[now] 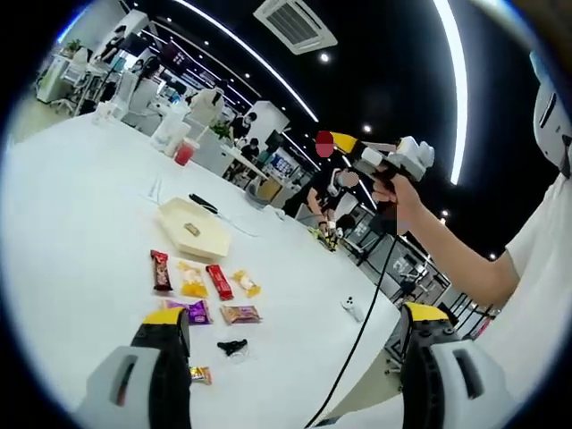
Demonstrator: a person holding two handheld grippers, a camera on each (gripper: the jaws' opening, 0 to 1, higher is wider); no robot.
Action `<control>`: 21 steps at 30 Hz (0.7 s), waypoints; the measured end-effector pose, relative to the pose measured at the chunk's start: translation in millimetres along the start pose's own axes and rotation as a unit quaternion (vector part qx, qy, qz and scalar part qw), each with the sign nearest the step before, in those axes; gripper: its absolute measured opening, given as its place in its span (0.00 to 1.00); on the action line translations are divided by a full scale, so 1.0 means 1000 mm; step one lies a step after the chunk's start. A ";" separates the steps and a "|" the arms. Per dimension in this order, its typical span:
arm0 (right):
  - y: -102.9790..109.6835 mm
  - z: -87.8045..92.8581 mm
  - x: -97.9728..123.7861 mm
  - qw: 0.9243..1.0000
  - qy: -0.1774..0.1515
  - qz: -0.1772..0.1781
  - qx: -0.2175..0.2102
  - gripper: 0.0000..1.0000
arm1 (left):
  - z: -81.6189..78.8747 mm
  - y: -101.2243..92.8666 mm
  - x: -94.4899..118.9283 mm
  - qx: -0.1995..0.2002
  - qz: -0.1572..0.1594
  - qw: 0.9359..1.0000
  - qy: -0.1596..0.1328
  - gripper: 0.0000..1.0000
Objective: Place the target food into the container with the food tongs after gripping and lifting it, then release it inside without dropping or visibly crushing the food.
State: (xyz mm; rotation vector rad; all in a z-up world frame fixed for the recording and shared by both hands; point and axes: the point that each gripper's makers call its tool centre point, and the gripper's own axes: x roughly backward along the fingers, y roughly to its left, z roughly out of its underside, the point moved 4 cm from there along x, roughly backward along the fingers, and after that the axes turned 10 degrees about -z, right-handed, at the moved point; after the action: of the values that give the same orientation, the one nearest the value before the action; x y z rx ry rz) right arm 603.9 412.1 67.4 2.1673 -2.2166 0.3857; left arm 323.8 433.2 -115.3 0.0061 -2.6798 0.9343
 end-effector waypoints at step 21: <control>-0.021 0.016 -0.032 1.000 0.017 -0.003 0.003 0.20 | -0.001 0.005 0.012 0.005 -0.021 1.000 -0.014 0.99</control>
State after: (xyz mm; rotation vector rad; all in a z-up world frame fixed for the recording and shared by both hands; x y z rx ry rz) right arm 628.6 440.4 50.0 2.1536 -2.1928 0.4282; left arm 312.3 438.5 -114.1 0.0791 -2.6900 0.9409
